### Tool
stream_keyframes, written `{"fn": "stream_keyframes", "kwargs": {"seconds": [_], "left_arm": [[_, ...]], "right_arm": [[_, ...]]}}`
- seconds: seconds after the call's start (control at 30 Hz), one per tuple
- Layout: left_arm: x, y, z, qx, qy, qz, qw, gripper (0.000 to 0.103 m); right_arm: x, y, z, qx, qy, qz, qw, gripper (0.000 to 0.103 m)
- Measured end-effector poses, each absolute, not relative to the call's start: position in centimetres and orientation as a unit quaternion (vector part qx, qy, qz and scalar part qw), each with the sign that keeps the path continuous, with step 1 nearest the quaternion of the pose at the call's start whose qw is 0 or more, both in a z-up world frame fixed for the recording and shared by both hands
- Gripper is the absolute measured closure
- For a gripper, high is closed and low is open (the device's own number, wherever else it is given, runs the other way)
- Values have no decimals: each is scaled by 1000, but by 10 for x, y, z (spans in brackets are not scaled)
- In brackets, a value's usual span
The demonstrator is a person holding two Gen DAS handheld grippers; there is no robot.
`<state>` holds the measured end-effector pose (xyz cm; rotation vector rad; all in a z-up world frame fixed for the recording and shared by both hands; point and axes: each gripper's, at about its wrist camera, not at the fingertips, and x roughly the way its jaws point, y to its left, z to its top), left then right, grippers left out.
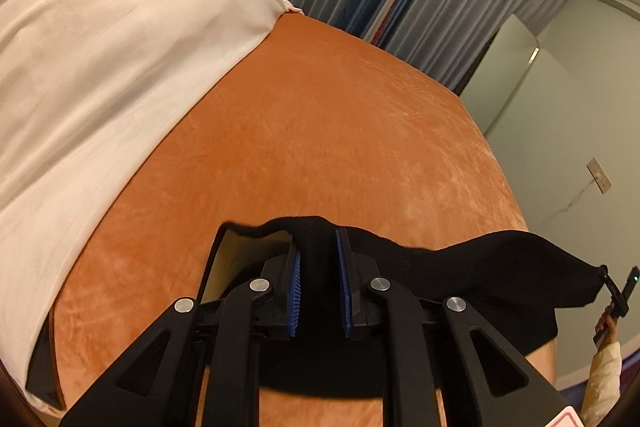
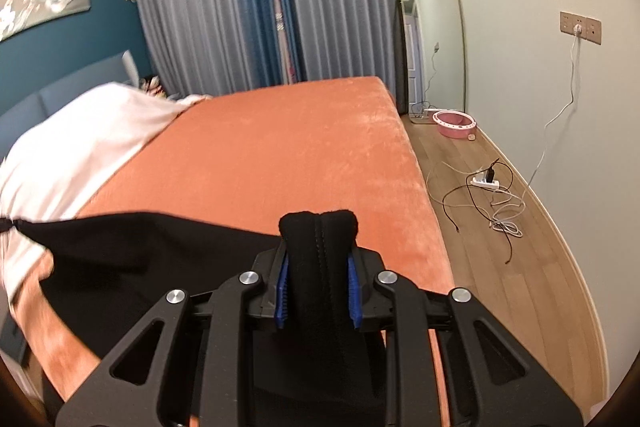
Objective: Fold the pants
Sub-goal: 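Grasp the pant leg hem with the right tool while the left tool holds the waistband, then lift the pants with both tools, fold lengthwise, lay down and open both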
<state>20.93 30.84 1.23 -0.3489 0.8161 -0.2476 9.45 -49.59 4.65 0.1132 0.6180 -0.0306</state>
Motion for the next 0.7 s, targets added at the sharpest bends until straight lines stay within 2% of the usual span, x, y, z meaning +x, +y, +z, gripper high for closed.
{"fn": "stream_keyframes", "kwargs": {"seconds": [0.17,0.23,0.3,0.43,0.6,0.67,0.7], "left_arm": [[164,318,-30,-149,430,-115,883,91],[155,321,-55,-143,457,-101,872,94],[149,326,-75,-132,475,-77,866,103],[149,332,-109,-125,518,-34,846,103],[133,319,-94,-155,501,-50,850,102],[130,299,-81,-148,489,-61,857,79],[131,291,-81,-140,491,-56,858,40]], "right_arm": [[59,-495,-10,58,354,-19,933,82],[53,-497,-30,65,371,-25,926,82],[53,-501,-55,71,394,-33,916,82],[65,-505,-80,73,423,-54,902,81],[62,-504,-73,77,410,-47,908,76],[59,-501,-73,65,410,-38,909,75],[60,-501,-76,63,415,-35,907,75]]}}
